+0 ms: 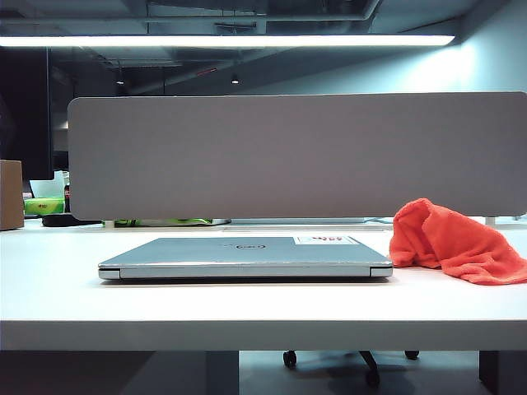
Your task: Pick up the rag and use it to wipe the water off the lid of the laptop on the table.
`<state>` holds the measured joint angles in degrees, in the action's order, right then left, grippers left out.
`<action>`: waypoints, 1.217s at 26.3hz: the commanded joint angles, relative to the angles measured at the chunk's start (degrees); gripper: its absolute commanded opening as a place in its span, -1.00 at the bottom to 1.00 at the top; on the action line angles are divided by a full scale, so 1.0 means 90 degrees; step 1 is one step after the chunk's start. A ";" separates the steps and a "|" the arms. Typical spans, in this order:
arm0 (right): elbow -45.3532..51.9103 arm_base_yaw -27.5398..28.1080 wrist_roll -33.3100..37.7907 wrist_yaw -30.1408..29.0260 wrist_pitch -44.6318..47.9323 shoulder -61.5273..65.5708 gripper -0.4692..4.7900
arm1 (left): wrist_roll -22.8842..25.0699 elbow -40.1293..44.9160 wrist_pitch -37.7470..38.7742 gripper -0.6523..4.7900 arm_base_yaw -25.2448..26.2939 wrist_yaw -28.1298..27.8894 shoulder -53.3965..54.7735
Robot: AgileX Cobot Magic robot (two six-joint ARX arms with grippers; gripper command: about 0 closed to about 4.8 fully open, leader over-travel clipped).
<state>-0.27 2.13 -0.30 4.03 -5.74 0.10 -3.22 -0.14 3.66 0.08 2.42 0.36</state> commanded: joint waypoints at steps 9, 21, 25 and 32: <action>0.0022 -0.0005 -0.0391 -0.0046 0.0102 -0.0010 -0.82 | 0.0022 -0.0034 -0.0080 -0.68 -0.0007 0.0017 0.0002; -0.2504 -0.0002 0.2669 -0.0799 -0.0389 0.0172 -0.83 | -0.0104 -0.2011 0.0005 -0.68 -0.0012 0.0763 0.0119; -0.4408 -0.0010 0.1387 -0.1447 -0.2647 0.1146 -0.83 | -0.0194 -0.2535 0.0702 -0.68 -0.0012 0.2025 0.0952; -0.6387 -0.0010 -0.0041 -0.1610 -0.4532 0.3886 -0.22 | -0.0187 -0.2781 0.0726 -0.68 -0.0019 0.4029 0.2497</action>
<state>-55.96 2.13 0.51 -10.35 -44.64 30.44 -4.75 -24.84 10.96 -0.01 36.93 21.56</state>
